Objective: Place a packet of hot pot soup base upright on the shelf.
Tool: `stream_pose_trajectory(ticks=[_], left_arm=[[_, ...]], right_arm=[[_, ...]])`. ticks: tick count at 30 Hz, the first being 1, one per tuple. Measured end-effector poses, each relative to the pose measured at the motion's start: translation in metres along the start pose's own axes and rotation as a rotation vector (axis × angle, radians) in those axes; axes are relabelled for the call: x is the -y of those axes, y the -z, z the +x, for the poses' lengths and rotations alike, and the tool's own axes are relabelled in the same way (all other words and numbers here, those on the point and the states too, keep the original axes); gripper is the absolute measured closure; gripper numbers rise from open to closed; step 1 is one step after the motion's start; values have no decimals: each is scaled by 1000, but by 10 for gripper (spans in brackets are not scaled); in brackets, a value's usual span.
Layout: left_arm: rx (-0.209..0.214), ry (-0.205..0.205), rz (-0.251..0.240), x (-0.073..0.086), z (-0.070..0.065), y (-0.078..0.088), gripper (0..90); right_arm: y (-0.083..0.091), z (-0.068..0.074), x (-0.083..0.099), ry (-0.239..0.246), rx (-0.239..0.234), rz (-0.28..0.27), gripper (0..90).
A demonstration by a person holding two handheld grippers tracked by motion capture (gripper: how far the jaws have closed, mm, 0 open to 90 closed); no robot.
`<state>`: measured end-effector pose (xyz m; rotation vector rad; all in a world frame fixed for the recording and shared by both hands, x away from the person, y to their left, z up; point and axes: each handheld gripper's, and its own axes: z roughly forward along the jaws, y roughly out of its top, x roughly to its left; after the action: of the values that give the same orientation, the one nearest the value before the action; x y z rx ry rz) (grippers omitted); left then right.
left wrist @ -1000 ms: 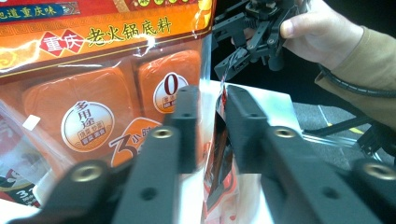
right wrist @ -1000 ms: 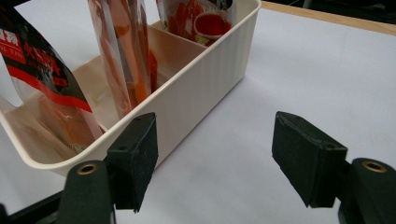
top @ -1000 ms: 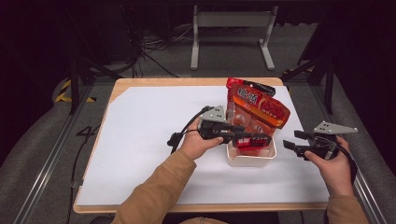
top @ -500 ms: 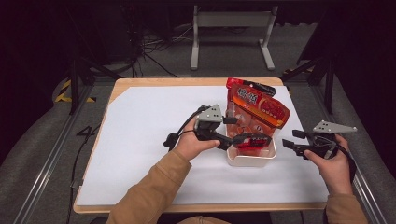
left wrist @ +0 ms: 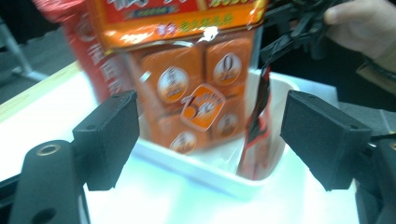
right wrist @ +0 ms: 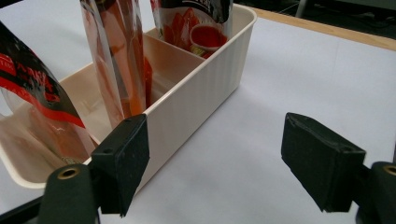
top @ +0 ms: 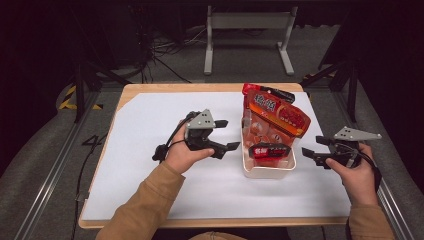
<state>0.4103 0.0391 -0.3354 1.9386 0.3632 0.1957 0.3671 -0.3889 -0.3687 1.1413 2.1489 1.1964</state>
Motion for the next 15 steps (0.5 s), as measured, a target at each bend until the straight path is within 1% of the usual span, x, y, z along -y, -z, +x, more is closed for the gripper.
stream_pose_trajectory(ticks=[3,5,7,8,9,10,12,14,15], left_arm=[[-35,19,16,5,4,12,185],[-56,20,24,9,6,18,179],[-81,30,43,16,8,28,171],[-81,30,43,16,8,28,166],[-99,36,53,24,10,37,160],[-99,36,53,24,10,37,159],[-115,45,55,32,14,45,159],[-143,58,49,40,20,53,158],[-161,70,48,45,23,58,159]], right_arm=[[0,0,1,-6,0,2,223],[0,-1,2,-5,0,4,218],[-1,0,2,-3,-2,5,215],[-1,0,2,-3,-2,5,215],[-2,0,3,0,0,5,215],[-2,0,3,0,0,5,215],[-2,0,5,3,-3,5,215],[-3,0,6,9,-6,-5,215],[-3,0,7,10,-4,-10,215]])
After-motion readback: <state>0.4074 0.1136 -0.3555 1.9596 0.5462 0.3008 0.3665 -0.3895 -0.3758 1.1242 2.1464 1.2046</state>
